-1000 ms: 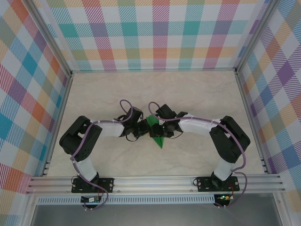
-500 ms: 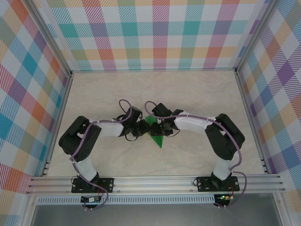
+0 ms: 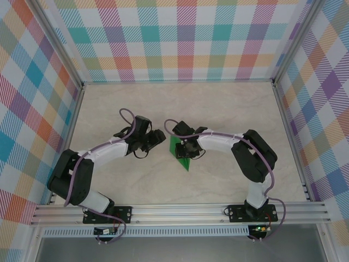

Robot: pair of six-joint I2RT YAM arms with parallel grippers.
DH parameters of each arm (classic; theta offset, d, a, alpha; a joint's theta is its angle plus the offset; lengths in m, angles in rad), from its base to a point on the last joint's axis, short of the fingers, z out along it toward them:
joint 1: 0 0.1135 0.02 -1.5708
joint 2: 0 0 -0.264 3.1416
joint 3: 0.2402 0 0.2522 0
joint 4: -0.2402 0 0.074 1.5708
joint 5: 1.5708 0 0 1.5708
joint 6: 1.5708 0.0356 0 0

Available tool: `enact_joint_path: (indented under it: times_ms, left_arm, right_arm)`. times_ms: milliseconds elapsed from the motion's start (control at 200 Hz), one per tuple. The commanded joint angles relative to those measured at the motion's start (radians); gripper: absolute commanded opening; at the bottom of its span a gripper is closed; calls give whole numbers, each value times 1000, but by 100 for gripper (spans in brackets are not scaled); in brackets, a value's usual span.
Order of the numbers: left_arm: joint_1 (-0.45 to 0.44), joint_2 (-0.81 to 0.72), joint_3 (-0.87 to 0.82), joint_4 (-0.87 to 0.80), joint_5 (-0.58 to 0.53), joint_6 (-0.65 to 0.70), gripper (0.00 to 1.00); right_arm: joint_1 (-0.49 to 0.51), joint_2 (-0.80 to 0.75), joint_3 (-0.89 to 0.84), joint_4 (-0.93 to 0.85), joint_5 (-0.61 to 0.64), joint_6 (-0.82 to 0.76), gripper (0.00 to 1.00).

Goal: Fold a paper plane with a square sheet of paper (pick it up from the middle)

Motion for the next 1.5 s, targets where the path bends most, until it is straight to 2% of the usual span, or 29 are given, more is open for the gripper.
enact_joint_path:
  times_ms: [0, 210, 345, 380, 565, 815, 965, 1210, 1495]
  left_arm:
    - [26, -55, 19, -117, -98, 25, 72]
    - [41, -86, 14, -194, -145, 39, 87]
    - [44, -89, 7, -199, -148, 42, 94]
    - [45, -89, 7, -199, -147, 43, 100]
    - [46, -83, 3, -195, -141, 45, 100]
    - [46, -74, 3, -195, -137, 45, 100]
    - [46, -74, 6, -208, -143, 49, 100]
    - [46, -76, 13, -233, -165, 59, 100]
    - [48, -73, 19, -256, -183, 68, 100]
  right_arm:
    - [7, 9, 24, -41, 41, 19, 32]
    - [7, 2, 31, -62, 87, 46, 19]
    - [8, 4, 41, -73, 85, 51, 22]
    - [7, 0, 40, -74, 86, 52, 23]
    - [8, -35, 36, -82, 95, 59, 25]
    - [8, -17, 41, -90, 107, 68, 12]
    - [8, 8, 41, -92, 123, 81, 9]
    - [7, 63, 79, -107, 143, 81, 10]
    - [-16, 61, 293, -202, 240, 24, 11]
